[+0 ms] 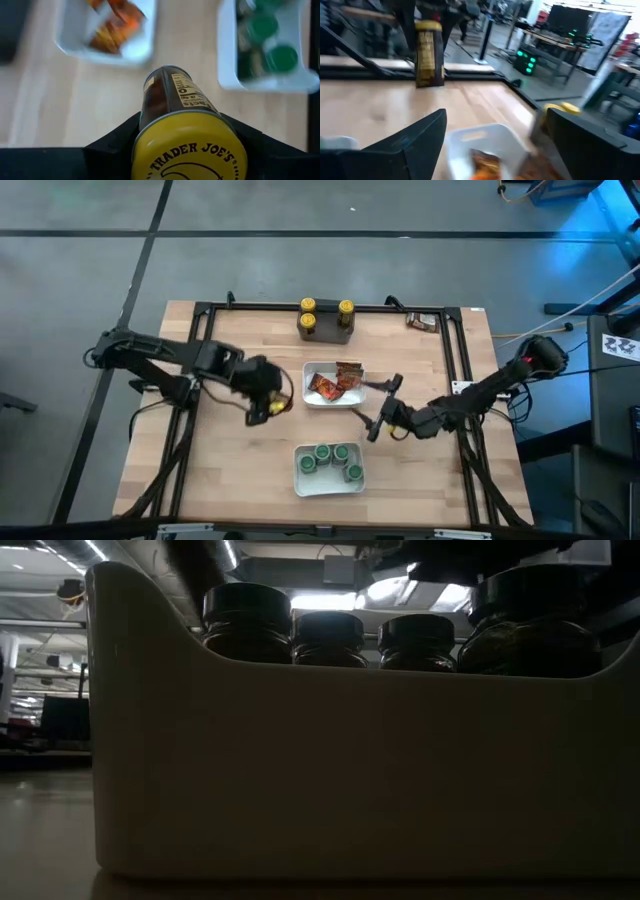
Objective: Sort spices by type
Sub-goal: Put the yellow seasoning bottle into the black bin
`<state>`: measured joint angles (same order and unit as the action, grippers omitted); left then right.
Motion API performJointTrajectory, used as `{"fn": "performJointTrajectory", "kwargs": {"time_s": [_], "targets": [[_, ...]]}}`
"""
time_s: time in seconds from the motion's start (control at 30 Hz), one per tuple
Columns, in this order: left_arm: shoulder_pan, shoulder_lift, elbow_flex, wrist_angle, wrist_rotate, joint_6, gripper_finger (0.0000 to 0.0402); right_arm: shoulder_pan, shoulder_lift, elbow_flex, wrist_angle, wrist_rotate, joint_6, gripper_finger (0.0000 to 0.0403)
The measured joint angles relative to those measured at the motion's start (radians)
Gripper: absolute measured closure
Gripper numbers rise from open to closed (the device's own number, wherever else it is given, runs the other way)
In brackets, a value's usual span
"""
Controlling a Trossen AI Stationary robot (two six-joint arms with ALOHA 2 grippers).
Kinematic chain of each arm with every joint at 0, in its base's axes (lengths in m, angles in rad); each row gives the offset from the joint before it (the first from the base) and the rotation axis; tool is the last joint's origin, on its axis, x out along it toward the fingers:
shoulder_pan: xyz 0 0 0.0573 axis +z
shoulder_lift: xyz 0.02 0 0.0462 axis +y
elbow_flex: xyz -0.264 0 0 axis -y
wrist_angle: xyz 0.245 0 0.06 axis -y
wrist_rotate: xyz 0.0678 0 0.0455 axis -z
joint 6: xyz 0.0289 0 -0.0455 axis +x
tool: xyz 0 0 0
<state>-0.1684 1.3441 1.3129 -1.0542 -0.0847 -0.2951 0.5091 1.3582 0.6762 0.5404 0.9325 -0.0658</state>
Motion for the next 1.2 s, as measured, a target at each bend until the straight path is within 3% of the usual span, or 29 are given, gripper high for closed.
{"fn": "performJointTrajectory", "kwargs": {"time_s": [0.2, 0.5, 0.77, 0.93, 1.07, 1.2], "targets": [[0.183, 0.048, 0.056, 0.051, -0.002, 0.127, 0.0196, -0.11, -0.123, 0.0, -0.237, -0.001, 0.001, 0.0061], [0.392, 0.264, 0.251, 0.037, 0.003, 0.267, 0.0198, -0.335, -0.196, 0.0, -0.502, -0.069, 0.006, 0.0061], [0.506, 0.521, 0.565, -0.034, 0.006, 0.386, 0.0198, -0.529, -0.196, 0.0, -0.603, -0.171, 0.016, 0.0061], [0.56, 0.666, 0.757, -0.111, 0.004, 0.411, 0.0197, -0.61, -0.196, 0.0, -0.621, -0.296, 0.017, 0.0061], [0.592, 0.753, 0.849, -0.119, 0.004, 0.42, 0.0197, -0.648, -0.196, 0.0, -0.637, -0.386, 0.017, 0.0061], [0.615, 0.817, 0.899, -0.105, 0.009, 0.433, 0.0196, -0.671, -0.196, 0.0, -0.668, -0.406, 0.016, 0.0061]]}}
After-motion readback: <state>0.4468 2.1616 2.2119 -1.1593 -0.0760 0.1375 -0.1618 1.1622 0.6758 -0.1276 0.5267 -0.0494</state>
